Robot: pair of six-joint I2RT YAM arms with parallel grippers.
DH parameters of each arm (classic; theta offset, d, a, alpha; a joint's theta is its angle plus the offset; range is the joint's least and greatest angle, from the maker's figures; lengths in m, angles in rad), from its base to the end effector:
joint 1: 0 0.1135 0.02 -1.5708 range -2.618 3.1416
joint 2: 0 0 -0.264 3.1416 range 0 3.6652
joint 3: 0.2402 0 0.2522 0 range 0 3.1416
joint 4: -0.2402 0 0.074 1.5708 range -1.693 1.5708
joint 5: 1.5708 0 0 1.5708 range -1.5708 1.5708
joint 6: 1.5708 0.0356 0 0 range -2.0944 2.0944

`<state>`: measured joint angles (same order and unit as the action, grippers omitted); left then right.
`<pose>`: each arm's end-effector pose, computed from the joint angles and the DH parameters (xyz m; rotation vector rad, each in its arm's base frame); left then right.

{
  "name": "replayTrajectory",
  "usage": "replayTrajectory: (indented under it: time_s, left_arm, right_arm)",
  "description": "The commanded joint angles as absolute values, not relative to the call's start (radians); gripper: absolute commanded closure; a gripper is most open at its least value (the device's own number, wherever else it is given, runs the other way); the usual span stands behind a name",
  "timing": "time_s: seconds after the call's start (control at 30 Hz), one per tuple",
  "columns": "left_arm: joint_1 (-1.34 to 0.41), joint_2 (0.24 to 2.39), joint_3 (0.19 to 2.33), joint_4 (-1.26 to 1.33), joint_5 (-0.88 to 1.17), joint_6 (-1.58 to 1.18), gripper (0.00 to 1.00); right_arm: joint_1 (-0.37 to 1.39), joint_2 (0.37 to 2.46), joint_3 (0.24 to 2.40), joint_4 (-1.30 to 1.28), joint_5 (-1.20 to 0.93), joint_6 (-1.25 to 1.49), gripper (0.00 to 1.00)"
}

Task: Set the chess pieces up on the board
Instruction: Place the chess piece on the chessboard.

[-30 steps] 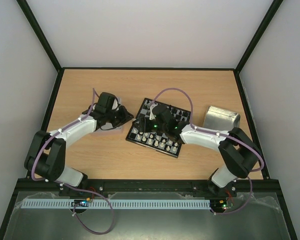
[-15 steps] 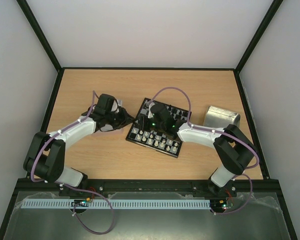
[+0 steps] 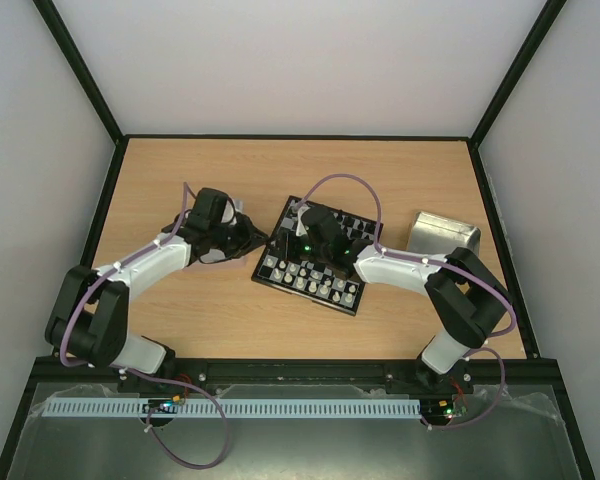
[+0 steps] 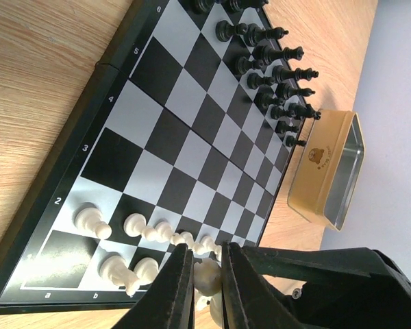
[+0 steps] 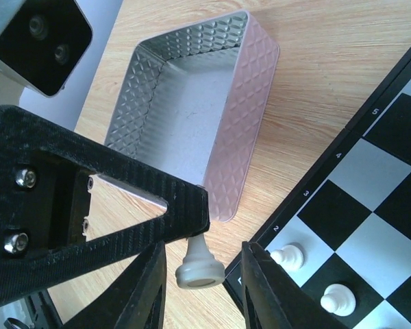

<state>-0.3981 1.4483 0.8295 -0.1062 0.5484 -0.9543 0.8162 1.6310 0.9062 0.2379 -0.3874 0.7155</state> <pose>0.2695 -0.1335 0.2131 -0.3846 2.5077 -1.2611 0.2324 0.2668 0.2095 -0.3851 2.2718 1.2785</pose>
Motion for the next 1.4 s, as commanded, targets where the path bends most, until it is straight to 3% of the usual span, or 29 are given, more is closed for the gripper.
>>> replayTrajectory:
  time_s: [0.0,0.13,0.2,0.5,0.57,0.73,0.87,1.2,1.37]
  left_arm:
    - [-0.407,1.408,0.821,-0.072,0.603,-0.977,0.95]
    - [-0.407,1.407,0.821,-0.067,0.605,-0.983,0.95]
    - [-0.407,1.407,0.821,-0.061,0.614,-0.988,0.95]
    - [-0.406,1.388,0.817,-0.075,0.616,-0.988,0.94]
    - [-0.407,1.381,0.815,-0.076,0.619,-0.983,0.89]
    - [-0.407,1.333,0.817,-0.087,0.681,-0.940,0.61]
    - [-0.404,1.270,0.808,-0.088,0.776,-0.901,0.54]
    - [-0.406,1.168,0.794,-0.046,0.916,-0.925,0.50]
    - [-0.408,1.146,0.773,0.030,0.954,-0.988,0.70]
  right_arm:
    - [0.818,1.649,0.908,0.277,-0.423,0.698,0.70]
    - [0.818,1.634,0.899,0.289,-0.430,0.689,0.61]
    - [0.818,1.634,0.900,0.291,-0.429,0.685,0.62]
    - [0.818,1.625,0.909,0.280,-0.379,0.666,0.88]
    - [0.818,1.613,0.905,0.279,-0.375,0.641,0.94]
    - [0.818,1.553,0.863,0.292,-0.407,0.496,0.98]
    - [0.818,1.463,0.804,0.358,-0.481,0.411,0.98]
    - [0.818,1.284,0.677,0.557,-0.531,0.346,0.96]
    - [0.818,1.260,0.666,0.579,-0.520,0.312,0.96]
